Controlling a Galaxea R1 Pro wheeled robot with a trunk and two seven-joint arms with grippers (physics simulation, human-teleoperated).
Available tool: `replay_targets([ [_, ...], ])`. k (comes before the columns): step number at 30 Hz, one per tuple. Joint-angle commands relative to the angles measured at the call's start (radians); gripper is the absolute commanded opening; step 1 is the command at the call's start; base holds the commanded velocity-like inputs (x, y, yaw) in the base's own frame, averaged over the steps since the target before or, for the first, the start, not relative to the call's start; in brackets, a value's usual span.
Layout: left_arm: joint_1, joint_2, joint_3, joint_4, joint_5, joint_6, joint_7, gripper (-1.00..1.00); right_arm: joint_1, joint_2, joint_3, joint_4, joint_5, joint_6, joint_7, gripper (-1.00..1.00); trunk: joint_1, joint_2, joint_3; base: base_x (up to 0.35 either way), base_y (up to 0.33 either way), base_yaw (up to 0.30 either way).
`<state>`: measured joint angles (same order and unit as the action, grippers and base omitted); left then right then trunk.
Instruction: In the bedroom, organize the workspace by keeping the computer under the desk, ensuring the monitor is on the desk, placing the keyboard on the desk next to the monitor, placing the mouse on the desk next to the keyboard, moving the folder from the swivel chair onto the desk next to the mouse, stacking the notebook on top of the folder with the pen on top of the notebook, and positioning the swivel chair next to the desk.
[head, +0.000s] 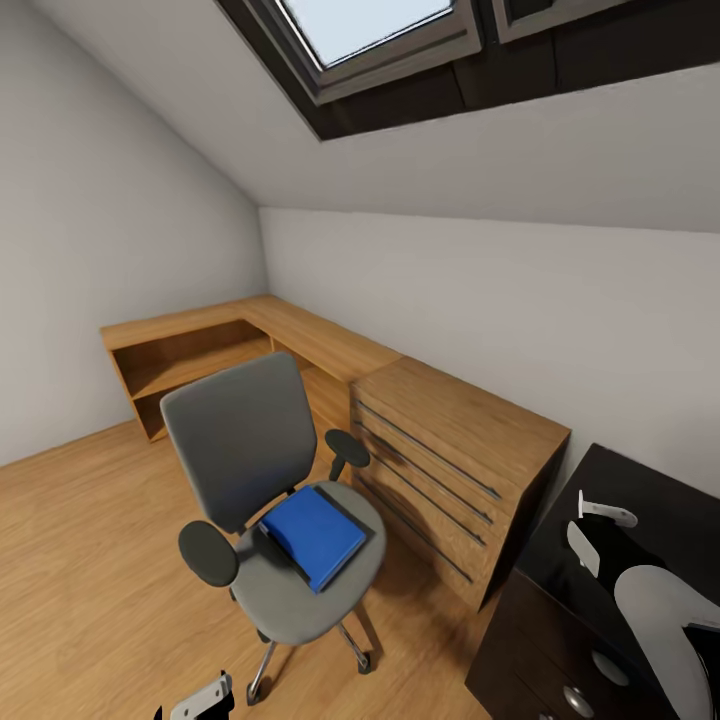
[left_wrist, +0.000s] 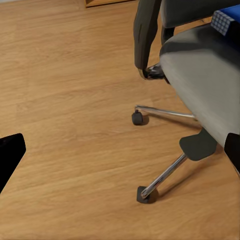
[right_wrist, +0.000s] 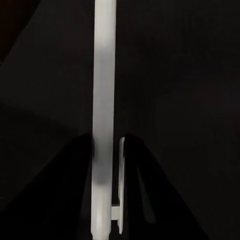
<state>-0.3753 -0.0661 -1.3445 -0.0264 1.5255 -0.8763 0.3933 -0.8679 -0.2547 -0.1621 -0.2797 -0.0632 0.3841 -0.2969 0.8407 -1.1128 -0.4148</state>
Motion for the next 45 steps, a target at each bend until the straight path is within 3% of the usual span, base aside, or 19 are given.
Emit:
replay_targets([
  [1,-0.001,0.000,-0.008,-0.001,0.001,-0.001,0.010,1.00,0.000,0.000,0.000,-0.002,-0.007,0.004,-0.004,-1.00,0.004,-0.008,-0.004,0.000,0.000,0.000],
  [8,-0.001,0.000,-0.008,-0.001,0.001,-0.001,0.012,1.00,0.000,0.000,0.001,-0.001,-0.007,0.004,-0.004,-1.00,0.031,-0.057,-0.026,0.000,0.000,0.000],
  [45,-0.001,-0.001,-0.012,-0.001,0.001,-0.006,0.012,1.00,0.000,0.000,0.001,-0.002,-0.006,0.002,-0.005,-1.00,0.031,-0.057,-0.026,0.000,0.000,0.000],
])
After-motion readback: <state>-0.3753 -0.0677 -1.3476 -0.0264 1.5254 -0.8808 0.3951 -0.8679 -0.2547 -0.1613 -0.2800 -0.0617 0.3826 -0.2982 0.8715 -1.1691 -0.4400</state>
